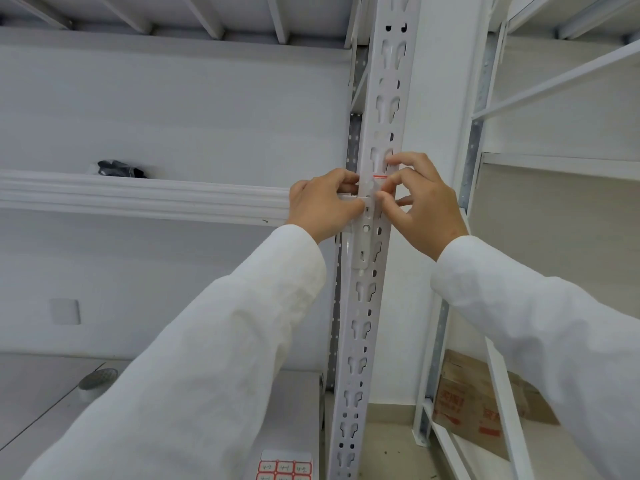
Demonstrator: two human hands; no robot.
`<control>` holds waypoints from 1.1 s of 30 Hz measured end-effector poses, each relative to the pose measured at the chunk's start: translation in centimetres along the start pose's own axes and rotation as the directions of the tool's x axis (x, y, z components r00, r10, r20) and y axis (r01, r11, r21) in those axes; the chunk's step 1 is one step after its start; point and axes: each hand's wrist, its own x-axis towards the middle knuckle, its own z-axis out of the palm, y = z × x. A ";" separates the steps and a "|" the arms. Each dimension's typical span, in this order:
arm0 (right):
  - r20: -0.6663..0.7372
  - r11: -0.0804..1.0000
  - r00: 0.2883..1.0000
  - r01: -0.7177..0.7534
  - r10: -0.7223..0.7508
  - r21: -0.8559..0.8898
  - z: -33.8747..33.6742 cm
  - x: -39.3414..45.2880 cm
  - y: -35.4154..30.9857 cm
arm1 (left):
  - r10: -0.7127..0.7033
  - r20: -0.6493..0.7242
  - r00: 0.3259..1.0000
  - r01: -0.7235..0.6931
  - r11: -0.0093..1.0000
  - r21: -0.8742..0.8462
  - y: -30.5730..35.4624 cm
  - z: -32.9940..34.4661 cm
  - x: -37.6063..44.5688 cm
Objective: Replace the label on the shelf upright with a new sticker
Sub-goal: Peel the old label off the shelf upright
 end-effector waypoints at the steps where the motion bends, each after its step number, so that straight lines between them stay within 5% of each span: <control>1: 0.006 1.000 1.000 0.003 -0.003 0.010 0.0 0.0 0.0 | 0.002 -0.001 1.000 -0.002 1.000 -0.003 0.0 0.0 0.0; 33: -0.033 0.987 0.994 0.095 -0.100 -0.132 0.0 0.0 0.3 | 0.025 -0.009 1.000 -0.025 1.000 0.003 -0.4 0.4 0.2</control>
